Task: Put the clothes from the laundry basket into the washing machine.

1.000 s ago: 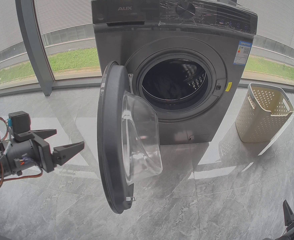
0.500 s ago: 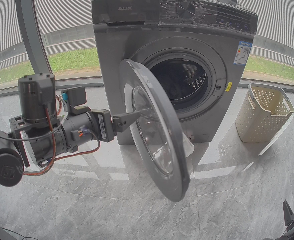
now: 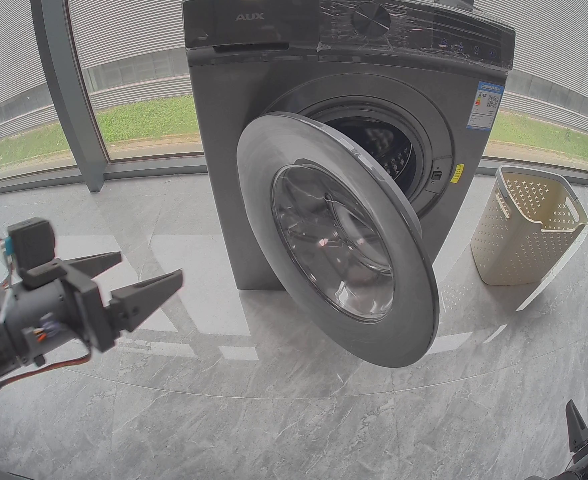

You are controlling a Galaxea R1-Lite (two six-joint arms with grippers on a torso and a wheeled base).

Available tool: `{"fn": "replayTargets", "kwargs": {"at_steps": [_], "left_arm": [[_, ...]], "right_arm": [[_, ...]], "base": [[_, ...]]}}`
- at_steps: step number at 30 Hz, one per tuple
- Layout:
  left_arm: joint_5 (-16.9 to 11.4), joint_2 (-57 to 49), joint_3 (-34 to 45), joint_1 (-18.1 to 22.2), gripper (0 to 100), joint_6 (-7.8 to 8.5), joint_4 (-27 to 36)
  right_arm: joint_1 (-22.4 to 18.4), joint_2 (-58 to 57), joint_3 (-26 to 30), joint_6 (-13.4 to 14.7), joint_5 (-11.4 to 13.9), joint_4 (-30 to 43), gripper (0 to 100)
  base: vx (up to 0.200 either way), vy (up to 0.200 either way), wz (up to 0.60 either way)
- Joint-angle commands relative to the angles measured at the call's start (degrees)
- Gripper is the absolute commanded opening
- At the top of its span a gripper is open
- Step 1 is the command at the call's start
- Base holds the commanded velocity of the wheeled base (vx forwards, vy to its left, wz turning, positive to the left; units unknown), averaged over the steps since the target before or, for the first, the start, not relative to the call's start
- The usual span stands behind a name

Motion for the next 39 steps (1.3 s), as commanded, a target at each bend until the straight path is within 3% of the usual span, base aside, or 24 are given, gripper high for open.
{"fn": "replayTargets", "kwargs": {"at_steps": [1,3,9,16,17,18,21,24,26,27,29,33,35,39], "left_arm": [[2.48,-29.21,15.55,9.24,100,7.17,6.91],[2.13,-35.71,18.45,13.89,100,8.58,7.52],[1.87,-49.95,22.32,20.4,100,9.64,13.24],[0.46,-58.92,29.17,23.3,100,9.55,13.68],[0.28,-60.41,30.67,23.39,100,9.11,13.76],[0.64,-61.2,33.65,23.39,100,8.76,12.97],[0.46,-61.2,35.5,23.39,100,7.7,12.45],[0.2,-61.29,35.5,24.62,100,7.61,14.12],[-0.42,-61.38,35.5,26.81,100,8.05,15.17],[-2.18,-61.99,35.5,30.33,100,8.32,16.23],[-4.64,-63.93,35.5,34.2,100,8.23,16.49],[-5.52,-65.68,35.32,32.97,100,7.53,17.02],[-5.16,-66.48,34.88,32.79,100,7.09,18.07],[-6.4,-66.48,35.06,32.79,100,8.41,17.98]], "right_arm": [[-0.17,-0.4,1.01,0.16,-0.25,-0.04,100],[-0.08,-0.4,1.01,-0.01,-0.34,-0.04,100],[-0.17,-0.4,1.01,0.08,-0.16,-0.04,100],[-0.08,-0.57,1.01,0.6,0.19,-0.4,100],[-0.08,-0.93,-0.39,0.69,0.46,-2.15,100],[0.09,-0.31,-6.63,1.31,0.81,-5.14,100],[2.56,4.96,-15.6,1.92,4.94,-3.65,100],[7.21,12.43,-16.83,1.92,12.94,-2.42,100],[8.8,16.3,-16.83,1.83,15.22,-3.03,100],[11.7,22.01,-17.27,2.01,18.03,-4.79,100],[15.04,28.08,-17.53,1.57,19.18,-9.18,100],[17.67,38.1,-18.68,1.31,19.88,-17.01,100],[19.87,46.01,-20.08,1.31,21.37,-22.72,100],[21.63,54.36,-20.7,1.22,21.99,-25.8,100]], "base": [[0.0,0.0,0.0],[0.0,0.0,0.0],[0.0,0.0,0.0],[0.0,0.0,0.0],[0.0,0.0,0.0],[0.0,0.0,0.0],[0.0,0.0,0.0],[0.0,0.0,0.0],[0.0,0.0,0.0],[0.0,0.0,0.0],[0.0,0.0,0.0],[0.0,0.0,0.0],[0.0,0.0,0.0],[0.0,0.0,0.0]]}}
